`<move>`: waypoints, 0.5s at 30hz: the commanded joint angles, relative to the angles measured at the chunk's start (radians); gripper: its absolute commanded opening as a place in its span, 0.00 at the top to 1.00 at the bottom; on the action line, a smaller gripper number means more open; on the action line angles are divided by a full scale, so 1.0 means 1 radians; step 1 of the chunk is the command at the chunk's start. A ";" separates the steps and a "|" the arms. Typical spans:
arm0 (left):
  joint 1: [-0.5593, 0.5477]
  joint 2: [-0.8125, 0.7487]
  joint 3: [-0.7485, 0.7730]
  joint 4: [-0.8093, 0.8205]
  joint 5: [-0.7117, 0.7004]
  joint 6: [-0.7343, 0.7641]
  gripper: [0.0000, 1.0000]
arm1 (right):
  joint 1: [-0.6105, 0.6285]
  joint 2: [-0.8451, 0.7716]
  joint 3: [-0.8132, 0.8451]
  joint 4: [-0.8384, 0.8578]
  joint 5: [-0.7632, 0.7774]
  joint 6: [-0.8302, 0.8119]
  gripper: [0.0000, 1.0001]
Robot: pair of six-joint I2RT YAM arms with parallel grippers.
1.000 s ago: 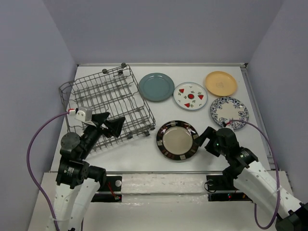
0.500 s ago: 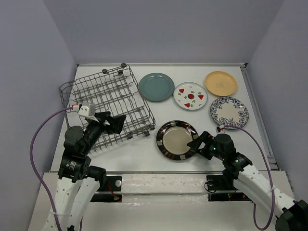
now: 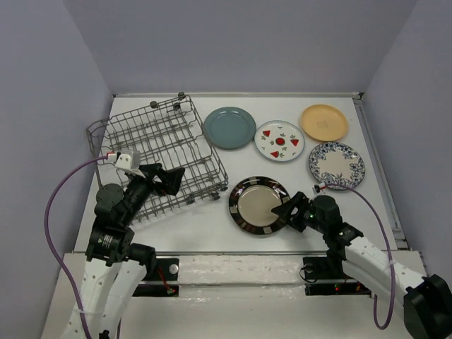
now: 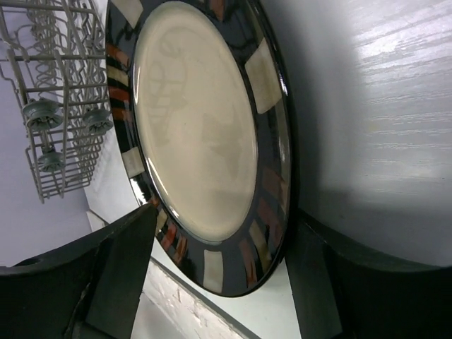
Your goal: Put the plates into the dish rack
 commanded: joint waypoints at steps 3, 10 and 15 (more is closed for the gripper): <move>0.010 -0.008 -0.009 0.058 0.026 0.018 0.01 | -0.003 -0.035 -0.136 0.040 0.031 0.051 0.34; 0.010 0.000 -0.011 0.059 0.049 0.016 0.01 | -0.003 -0.100 -0.133 0.015 0.068 0.075 0.79; 0.010 -0.014 -0.011 0.062 0.051 0.016 0.01 | -0.003 -0.164 -0.075 -0.089 0.132 0.030 0.93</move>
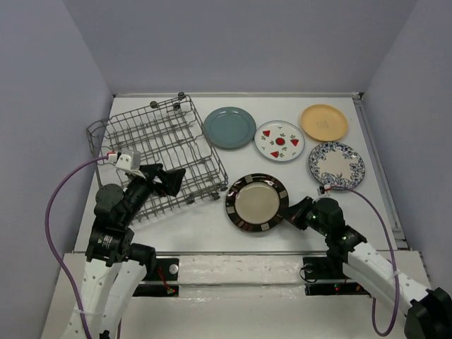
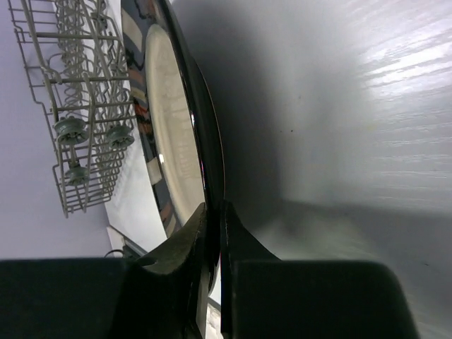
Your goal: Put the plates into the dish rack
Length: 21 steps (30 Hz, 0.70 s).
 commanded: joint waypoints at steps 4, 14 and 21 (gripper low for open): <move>0.005 -0.016 -0.010 0.062 0.031 0.015 0.01 | -0.003 -0.112 0.083 -0.219 0.142 -0.118 0.93; 0.009 -0.017 -0.010 0.045 -0.015 0.005 0.01 | -0.003 -0.120 0.484 -0.468 0.380 -0.406 0.93; 0.013 -0.049 -0.009 0.049 -0.070 -0.019 0.02 | -0.003 0.044 0.793 -0.386 0.392 -0.570 0.93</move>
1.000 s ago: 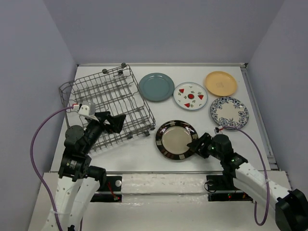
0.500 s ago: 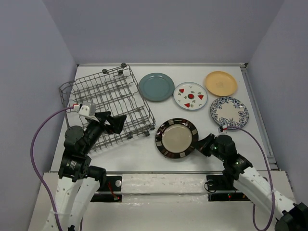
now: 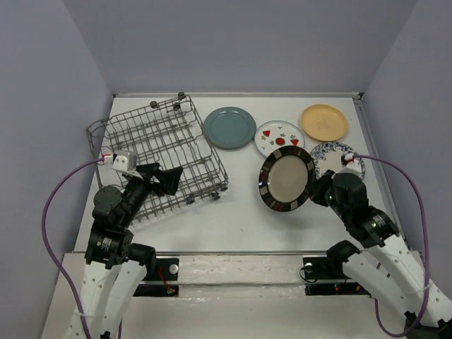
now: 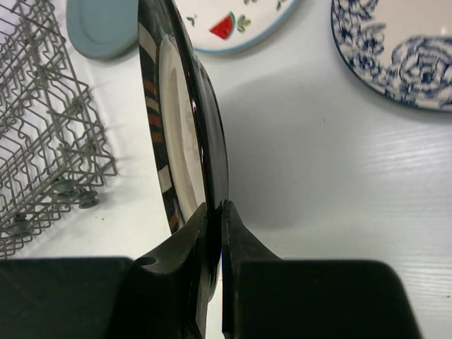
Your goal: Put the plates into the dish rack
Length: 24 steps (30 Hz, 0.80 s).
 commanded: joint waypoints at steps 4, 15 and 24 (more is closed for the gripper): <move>0.007 -0.074 -0.003 0.040 -0.092 -0.012 0.02 | -0.003 0.153 0.323 0.304 -0.030 -0.151 0.93; 0.005 -0.160 0.056 -0.059 -0.372 -0.036 0.01 | -0.003 0.420 0.522 0.593 -0.296 -0.076 0.93; 0.004 -0.224 0.201 -0.087 -0.642 -0.085 0.01 | 0.252 0.852 0.790 0.734 -0.200 -0.085 0.93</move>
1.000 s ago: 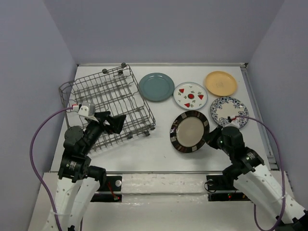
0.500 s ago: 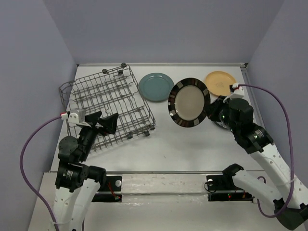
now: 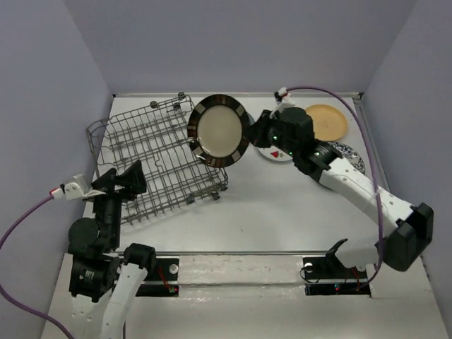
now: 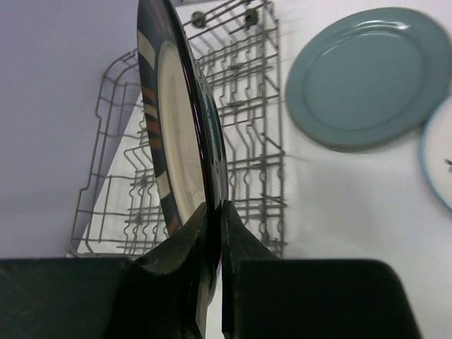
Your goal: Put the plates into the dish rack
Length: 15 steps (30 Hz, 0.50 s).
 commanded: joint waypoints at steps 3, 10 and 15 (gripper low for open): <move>0.004 -0.070 0.130 0.024 -0.308 -0.060 0.01 | 0.152 0.206 0.281 0.315 0.049 0.027 0.93; -0.003 -0.215 0.002 0.148 -0.558 -0.011 0.01 | 0.296 0.514 0.584 0.237 0.170 -0.003 0.93; -0.004 -0.235 -0.029 0.139 -0.567 -0.008 0.01 | 0.336 0.723 0.830 0.134 0.250 -0.014 0.93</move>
